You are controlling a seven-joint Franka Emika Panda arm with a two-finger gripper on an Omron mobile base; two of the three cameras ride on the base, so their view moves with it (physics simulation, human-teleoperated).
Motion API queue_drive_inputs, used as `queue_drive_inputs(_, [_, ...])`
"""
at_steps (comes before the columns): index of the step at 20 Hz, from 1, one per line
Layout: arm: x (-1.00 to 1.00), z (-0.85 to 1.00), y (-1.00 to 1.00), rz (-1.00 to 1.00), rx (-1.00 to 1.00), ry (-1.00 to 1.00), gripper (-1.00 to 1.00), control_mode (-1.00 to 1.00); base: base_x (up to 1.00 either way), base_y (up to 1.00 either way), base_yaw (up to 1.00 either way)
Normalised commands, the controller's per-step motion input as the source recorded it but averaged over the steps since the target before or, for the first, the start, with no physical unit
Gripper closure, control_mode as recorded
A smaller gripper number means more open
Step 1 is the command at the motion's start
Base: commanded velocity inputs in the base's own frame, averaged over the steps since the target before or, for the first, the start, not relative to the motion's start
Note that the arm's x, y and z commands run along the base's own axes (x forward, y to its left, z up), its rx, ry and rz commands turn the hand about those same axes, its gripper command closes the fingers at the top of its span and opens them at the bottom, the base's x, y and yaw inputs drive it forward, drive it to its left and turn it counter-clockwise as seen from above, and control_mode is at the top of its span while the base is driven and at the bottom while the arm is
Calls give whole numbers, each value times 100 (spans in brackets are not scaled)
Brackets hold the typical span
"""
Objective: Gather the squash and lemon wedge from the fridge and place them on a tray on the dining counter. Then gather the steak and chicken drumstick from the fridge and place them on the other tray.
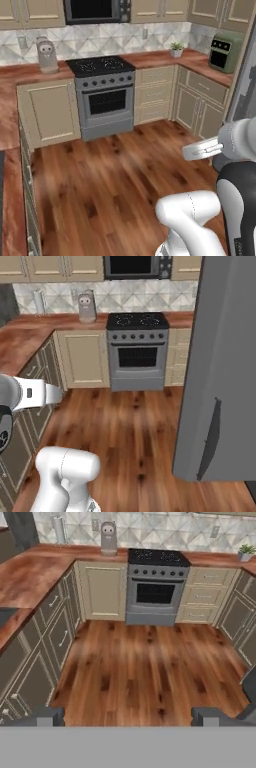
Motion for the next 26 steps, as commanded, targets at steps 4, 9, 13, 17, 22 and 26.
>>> queue_drive_inputs(4, [0,0,0,0,0,0,-100,100,75,0,-24])
queue_drive_inputs(9, [0,0,0,0,0,0,-100,100,69,0,-29])
queue_drive_inputs(13, [0,0,0,0,0,0,-100,100,65,0,-33])
queue_drive_inputs(17, [0,0,0,0,0,0,-100,100,56,0,-39])
queue_drive_inputs(22, [0,0,0,0,0,0,-100,100,42,3,-46])
queue_drive_inputs(26, [0,0,0,0,0,0,-100,100,16,14,-53])
